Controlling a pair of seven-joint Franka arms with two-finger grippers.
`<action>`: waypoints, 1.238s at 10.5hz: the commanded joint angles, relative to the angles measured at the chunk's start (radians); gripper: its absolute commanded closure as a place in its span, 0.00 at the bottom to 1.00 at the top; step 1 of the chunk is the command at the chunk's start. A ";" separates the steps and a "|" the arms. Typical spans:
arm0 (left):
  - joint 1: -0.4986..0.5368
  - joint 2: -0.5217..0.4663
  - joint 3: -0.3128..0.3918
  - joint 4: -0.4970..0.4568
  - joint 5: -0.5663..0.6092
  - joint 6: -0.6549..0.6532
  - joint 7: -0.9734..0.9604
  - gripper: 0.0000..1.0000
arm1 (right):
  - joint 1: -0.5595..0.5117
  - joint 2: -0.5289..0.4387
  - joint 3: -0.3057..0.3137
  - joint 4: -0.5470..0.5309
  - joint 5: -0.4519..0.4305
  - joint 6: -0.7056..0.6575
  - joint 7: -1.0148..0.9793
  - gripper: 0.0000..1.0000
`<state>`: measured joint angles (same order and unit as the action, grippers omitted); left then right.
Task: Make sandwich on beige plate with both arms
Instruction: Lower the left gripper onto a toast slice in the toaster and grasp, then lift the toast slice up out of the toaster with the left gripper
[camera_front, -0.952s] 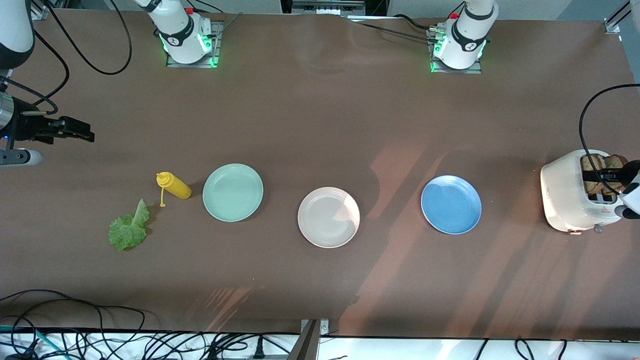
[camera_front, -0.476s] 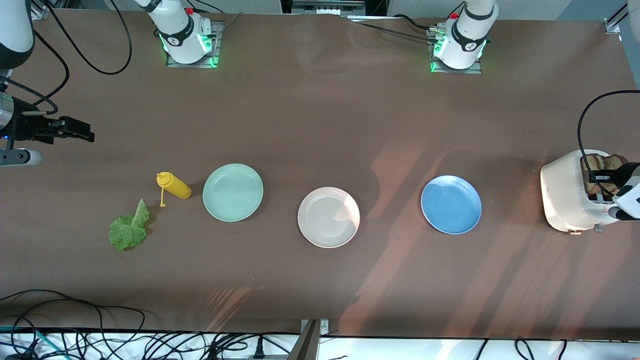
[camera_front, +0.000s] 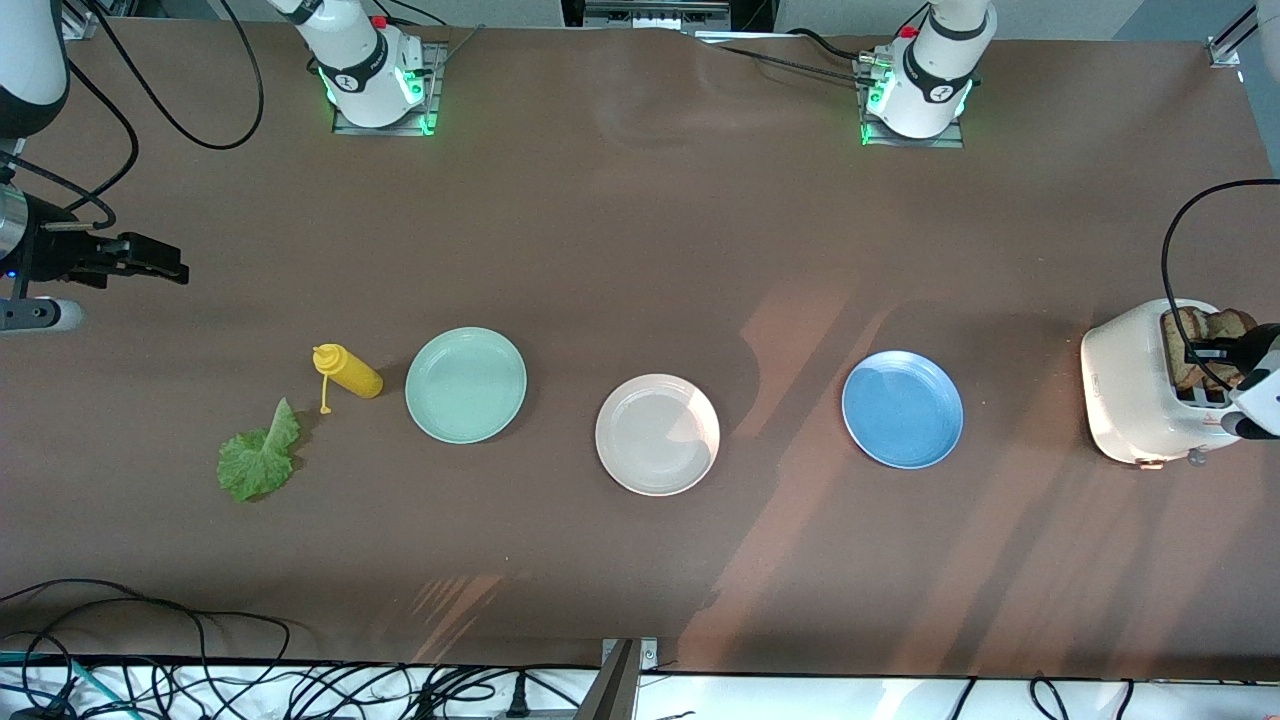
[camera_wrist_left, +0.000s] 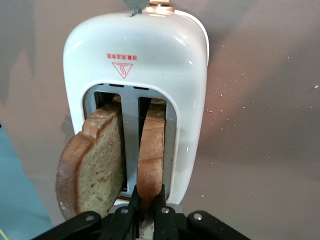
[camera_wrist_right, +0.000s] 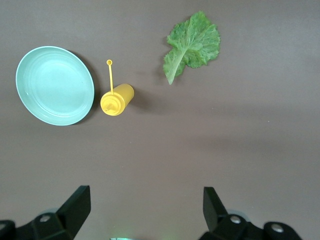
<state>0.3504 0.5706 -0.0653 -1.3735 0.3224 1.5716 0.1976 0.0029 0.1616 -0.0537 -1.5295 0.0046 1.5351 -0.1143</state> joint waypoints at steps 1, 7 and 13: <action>-0.005 -0.030 -0.013 0.062 0.032 -0.074 0.033 1.00 | -0.004 -0.002 0.003 0.006 0.000 -0.009 0.001 0.00; -0.132 -0.116 -0.033 0.189 -0.078 -0.298 -0.016 1.00 | -0.004 -0.002 0.003 0.006 0.000 -0.009 0.001 0.00; -0.310 -0.075 -0.025 0.211 -0.568 -0.164 -0.663 1.00 | 0.006 -0.002 0.011 0.031 0.002 -0.009 0.008 0.00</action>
<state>0.0657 0.4619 -0.1050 -1.1885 -0.1402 1.3610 -0.3640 0.0075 0.1615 -0.0483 -1.5267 0.0048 1.5363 -0.1143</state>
